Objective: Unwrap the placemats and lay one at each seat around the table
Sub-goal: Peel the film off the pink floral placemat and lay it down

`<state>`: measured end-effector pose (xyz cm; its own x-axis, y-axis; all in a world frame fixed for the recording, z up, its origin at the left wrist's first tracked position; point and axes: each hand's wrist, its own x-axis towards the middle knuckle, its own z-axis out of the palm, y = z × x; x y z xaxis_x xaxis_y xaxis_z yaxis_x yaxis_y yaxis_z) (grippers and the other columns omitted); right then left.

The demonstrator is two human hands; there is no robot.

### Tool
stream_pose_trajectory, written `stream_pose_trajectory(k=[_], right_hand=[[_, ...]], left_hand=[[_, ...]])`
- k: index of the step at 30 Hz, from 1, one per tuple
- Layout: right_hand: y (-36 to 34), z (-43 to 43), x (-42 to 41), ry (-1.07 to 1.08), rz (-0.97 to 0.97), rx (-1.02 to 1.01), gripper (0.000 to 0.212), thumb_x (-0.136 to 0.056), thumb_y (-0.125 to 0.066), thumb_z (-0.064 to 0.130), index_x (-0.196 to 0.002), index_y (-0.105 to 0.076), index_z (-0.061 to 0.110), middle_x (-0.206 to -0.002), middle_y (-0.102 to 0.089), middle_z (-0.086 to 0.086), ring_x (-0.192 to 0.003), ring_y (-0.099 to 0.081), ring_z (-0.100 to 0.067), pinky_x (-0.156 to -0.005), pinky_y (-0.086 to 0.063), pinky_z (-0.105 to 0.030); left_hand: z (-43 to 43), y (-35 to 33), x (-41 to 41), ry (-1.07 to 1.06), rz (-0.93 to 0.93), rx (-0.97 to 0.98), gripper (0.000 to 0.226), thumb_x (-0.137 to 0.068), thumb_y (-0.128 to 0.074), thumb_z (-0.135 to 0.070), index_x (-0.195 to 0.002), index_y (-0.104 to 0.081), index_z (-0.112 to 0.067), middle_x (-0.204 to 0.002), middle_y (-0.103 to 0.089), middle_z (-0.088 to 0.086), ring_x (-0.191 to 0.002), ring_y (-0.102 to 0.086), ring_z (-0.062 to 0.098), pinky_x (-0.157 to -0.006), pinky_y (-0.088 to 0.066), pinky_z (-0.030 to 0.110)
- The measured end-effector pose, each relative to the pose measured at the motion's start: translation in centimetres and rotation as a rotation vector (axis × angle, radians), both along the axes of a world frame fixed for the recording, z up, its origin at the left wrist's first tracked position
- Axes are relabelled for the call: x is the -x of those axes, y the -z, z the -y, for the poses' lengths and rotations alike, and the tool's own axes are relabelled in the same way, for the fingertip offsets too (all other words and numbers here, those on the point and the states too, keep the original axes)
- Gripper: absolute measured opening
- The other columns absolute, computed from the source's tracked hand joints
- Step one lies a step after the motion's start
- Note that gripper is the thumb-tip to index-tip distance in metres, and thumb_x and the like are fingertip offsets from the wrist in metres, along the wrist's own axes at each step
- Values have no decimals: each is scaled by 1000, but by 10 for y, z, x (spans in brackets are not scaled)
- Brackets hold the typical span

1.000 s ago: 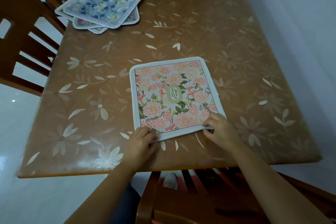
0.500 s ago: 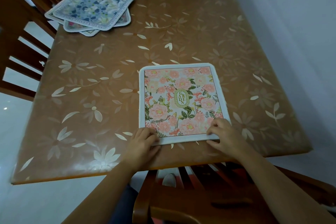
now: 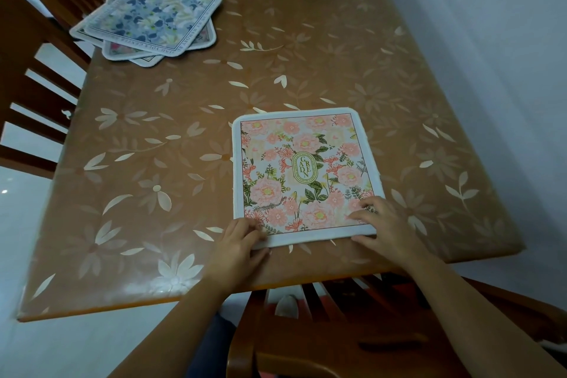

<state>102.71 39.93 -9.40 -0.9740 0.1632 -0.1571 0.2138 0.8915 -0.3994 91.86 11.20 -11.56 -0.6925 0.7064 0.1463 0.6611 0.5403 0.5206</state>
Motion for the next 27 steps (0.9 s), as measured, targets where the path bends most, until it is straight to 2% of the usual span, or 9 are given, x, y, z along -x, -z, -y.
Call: stream_pose_trajectory(k=[3, 9, 11, 13, 15, 19, 23, 25, 27], right_hand=[[1, -1, 0, 21, 9, 32, 38, -71, -76, 25, -107, -64, 19, -119, -50, -8, -115, -42, -23, -90, -33, -31], [0, -1, -1, 24, 1, 25, 37, -69, -78, 24, -103, -65, 17, -117, -52, -10, -113, -45, -26, -87, -43, -41], [-1, -1, -3, 17, 0, 7, 36, -70, -77, 25, -103, -65, 17, -118, -53, -10, -114, -44, -26, -87, -43, -42], [0, -1, -4, 6, -4, -9, 36, -70, -77, 24, -103, -65, 15, -119, -54, -11, -115, -44, -28, -88, -43, -43], [-1, 0, -4, 2, -15, -10, 35, -70, -78, 21, -101, -67, 12, -118, -56, -14, -114, -46, -31, -88, -43, -44], [-6, 1, -4, -55, -94, -39, 26, -62, -82, 11, -85, -70, 7, -100, -64, -18, -96, -59, -36, -81, -47, -44], [-10, 4, -3, -116, -151, -17, 20, -60, -79, 1, -77, -68, 4, -81, -64, -15, -76, -60, -32, -69, -47, -33], [-10, 6, -2, -116, -153, 9, 17, -62, -77, -1, -76, -67, 3, -77, -63, -15, -74, -59, -31, -66, -48, -34], [-10, 6, -1, -95, -136, 34, 13, -65, -74, -2, -74, -66, 3, -76, -62, -14, -74, -58, -31, -62, -49, -39]], left_hand=[[0, 0, 0, 4, 3, -3, 26, -62, -82, -7, -83, -68, -2, -90, -63, 19, -92, -43, 22, -73, -52, 44], [0, -2, 1, 32, -10, 4, 23, -64, -81, -10, -81, -68, -3, -89, -64, 17, -91, -45, 23, -70, -54, 44], [0, -2, 1, 51, -31, -10, 16, -72, -72, -17, -80, -69, -3, -89, -65, 18, -91, -46, 23, -71, -54, 42], [0, -2, 0, 61, -32, -20, 23, -79, -57, -23, -80, -69, -3, -89, -65, 17, -90, -47, 23, -72, -53, 39], [0, -2, 0, 59, -18, -25, 26, -81, -53, -24, -77, -69, -4, -88, -66, 15, -88, -50, 22, -71, -53, 38], [0, -2, 0, 34, 19, -9, 23, -80, -56, -22, -73, -70, -5, -84, -68, 11, -83, -54, 22, -68, -52, 36], [-1, -5, -2, -11, 28, 45, 23, -78, -55, -25, -73, -71, -9, -79, -69, 7, -73, -63, 28, -66, -46, 35], [-3, -5, -3, -19, 48, 31, 7, -73, -68, -12, -71, -70, -6, -77, -67, 11, -70, -63, 30, -62, -49, 36], [-5, -7, -4, -26, 95, 17, 11, -66, -76, 3, -70, -66, -1, -73, -64, 15, -68, -61, 31, -57, -50, 36]])
